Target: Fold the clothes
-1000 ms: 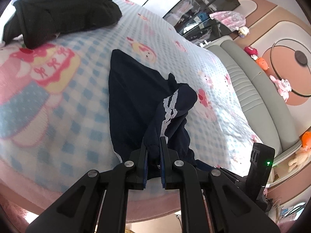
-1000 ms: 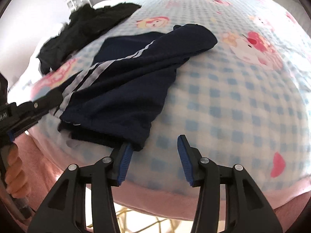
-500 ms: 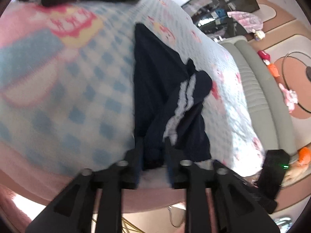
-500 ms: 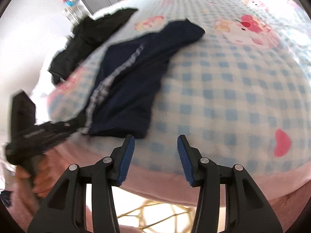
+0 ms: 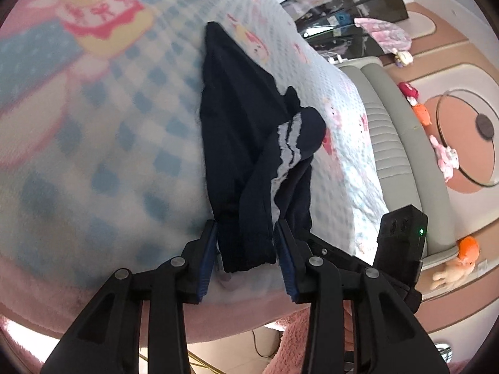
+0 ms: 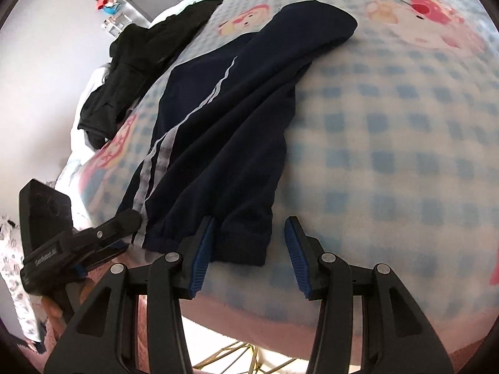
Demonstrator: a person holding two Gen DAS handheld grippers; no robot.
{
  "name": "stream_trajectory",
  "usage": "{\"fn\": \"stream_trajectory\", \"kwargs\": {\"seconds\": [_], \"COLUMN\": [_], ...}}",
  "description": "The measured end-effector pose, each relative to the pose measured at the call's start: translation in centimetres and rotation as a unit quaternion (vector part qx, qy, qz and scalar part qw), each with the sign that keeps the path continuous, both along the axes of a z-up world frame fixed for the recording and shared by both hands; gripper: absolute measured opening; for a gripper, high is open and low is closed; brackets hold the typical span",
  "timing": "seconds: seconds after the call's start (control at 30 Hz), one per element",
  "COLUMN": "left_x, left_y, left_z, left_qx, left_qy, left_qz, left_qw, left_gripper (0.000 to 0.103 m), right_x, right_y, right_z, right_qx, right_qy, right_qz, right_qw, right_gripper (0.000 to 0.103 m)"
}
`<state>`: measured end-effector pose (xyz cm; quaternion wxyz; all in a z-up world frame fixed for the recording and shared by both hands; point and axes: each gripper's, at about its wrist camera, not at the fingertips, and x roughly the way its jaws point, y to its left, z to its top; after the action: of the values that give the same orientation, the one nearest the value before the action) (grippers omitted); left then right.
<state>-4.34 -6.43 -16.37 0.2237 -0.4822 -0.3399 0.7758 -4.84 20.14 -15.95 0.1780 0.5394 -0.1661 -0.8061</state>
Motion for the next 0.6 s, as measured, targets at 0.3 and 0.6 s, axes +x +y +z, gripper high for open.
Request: {"fn": "stream_trajectory", "kwargs": {"seconds": [0.3, 0.6], "left_x": [-0.3, -0.1], "left_y": [1.0, 0.8], "left_z": [0.2, 0.2], "left_qx": [-0.035, -0.051], "left_qy": [0.003, -0.001], "left_qz": [-0.012, -0.009], "left_qw": [0.9993, 0.9987], "left_gripper": [0.035, 0.026], "right_x": [0.7, 0.2], "right_y": [0.9, 0.7], "right_z": [0.5, -0.6], "right_qx": [0.006, -0.002], "right_qy": [0.013, -0.006], "right_qz": [0.004, 0.009], "right_qw": [1.000, 1.000], "right_gripper": [0.023, 0.022]}}
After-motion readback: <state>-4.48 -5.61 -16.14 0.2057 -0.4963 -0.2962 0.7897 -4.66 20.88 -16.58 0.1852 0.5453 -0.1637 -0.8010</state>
